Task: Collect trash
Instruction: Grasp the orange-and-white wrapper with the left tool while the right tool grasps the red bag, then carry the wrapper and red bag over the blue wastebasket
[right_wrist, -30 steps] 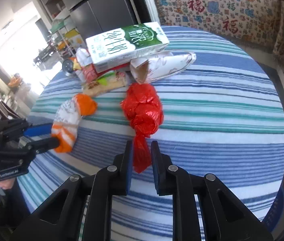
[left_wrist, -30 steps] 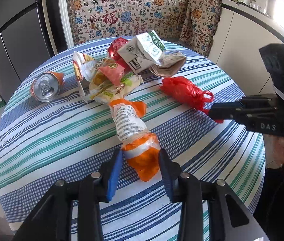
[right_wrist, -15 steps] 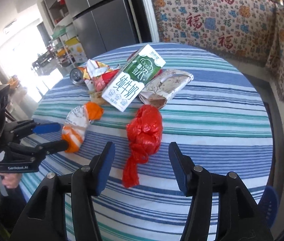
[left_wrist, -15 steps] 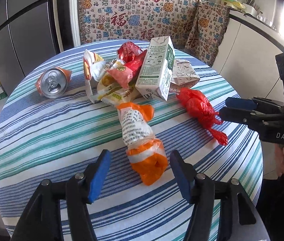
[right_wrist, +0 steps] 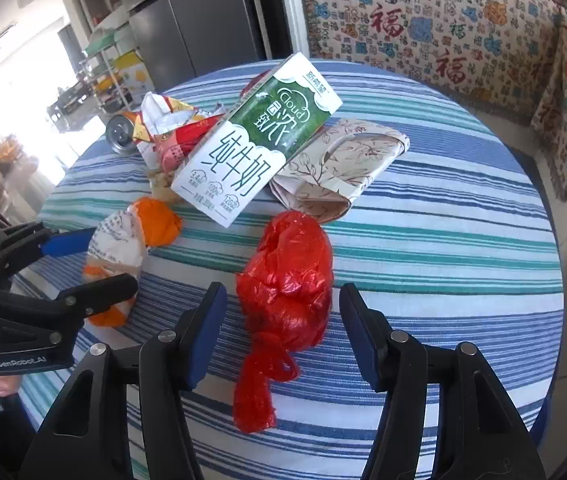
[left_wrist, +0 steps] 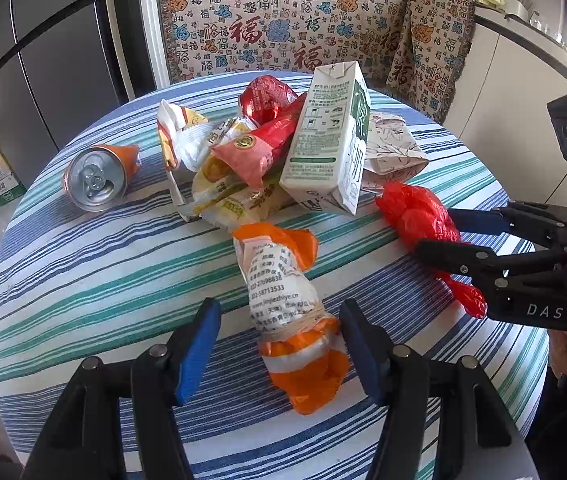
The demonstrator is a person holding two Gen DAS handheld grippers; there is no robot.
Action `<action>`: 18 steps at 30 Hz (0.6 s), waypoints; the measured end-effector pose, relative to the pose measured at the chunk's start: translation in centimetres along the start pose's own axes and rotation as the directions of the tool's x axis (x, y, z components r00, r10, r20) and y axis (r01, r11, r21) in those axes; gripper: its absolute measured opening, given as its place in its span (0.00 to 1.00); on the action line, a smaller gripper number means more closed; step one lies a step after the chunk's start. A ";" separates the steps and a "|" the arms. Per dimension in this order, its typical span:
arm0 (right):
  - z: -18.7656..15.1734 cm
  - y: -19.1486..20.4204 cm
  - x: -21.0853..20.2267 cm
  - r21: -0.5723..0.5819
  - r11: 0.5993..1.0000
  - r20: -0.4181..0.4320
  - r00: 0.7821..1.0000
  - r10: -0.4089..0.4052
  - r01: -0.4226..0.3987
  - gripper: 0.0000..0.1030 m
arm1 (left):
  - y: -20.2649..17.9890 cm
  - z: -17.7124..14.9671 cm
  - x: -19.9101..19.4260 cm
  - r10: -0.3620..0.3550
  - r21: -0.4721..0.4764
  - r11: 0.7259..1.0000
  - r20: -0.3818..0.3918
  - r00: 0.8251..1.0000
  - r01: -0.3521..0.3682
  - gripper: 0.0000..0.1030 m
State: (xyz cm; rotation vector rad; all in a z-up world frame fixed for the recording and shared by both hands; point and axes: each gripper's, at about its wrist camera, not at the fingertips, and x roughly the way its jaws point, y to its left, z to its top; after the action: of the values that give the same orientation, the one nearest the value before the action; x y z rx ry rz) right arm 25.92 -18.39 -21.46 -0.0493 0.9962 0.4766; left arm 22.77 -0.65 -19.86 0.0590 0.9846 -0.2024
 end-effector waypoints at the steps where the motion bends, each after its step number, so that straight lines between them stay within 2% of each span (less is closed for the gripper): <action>1: -0.1 -0.2 0.1 0.010 1.000 -0.008 1.000 0.003 -0.003 0.51 | 0.1 -0.1 -0.1 -0.002 -0.003 1.000 0.002 1.000 0.002 0.57; 2: 0.0 -0.5 0.0 0.024 1.000 -0.012 1.000 0.013 -0.012 0.43 | 0.1 -0.1 -0.2 -0.008 -0.006 1.000 0.003 1.000 0.008 0.54; 3: 0.0 -0.7 -0.1 0.041 0.999 -0.008 1.000 0.021 -0.021 0.42 | 0.1 -0.2 -0.2 -0.023 -0.008 1.000 0.002 1.000 0.023 0.41; 8: -0.3 -1.1 -2.3 0.071 0.996 0.034 0.998 0.049 -0.052 0.42 | -0.3 -1.0 -1.0 -0.025 0.002 1.000 0.007 1.000 0.025 0.40; 14: -1.7 -1.3 -4.9 0.070 0.996 0.054 0.998 0.044 -0.048 0.42 | -0.5 -2.4 -2.9 -0.056 -0.022 0.998 0.035 0.998 0.056 0.39; 18: -2.7 -1.8 -6.2 0.083 0.996 0.072 0.997 0.028 -0.034 0.42 | -1.5 -2.7 -4.2 -0.078 -0.007 0.997 0.061 0.995 0.079 0.39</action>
State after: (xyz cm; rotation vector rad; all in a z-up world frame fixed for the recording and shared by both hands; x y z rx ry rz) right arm 21.73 -22.96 -18.24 0.0583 0.9477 0.4614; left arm 18.00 -1.12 -17.81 0.0059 0.9279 -0.2703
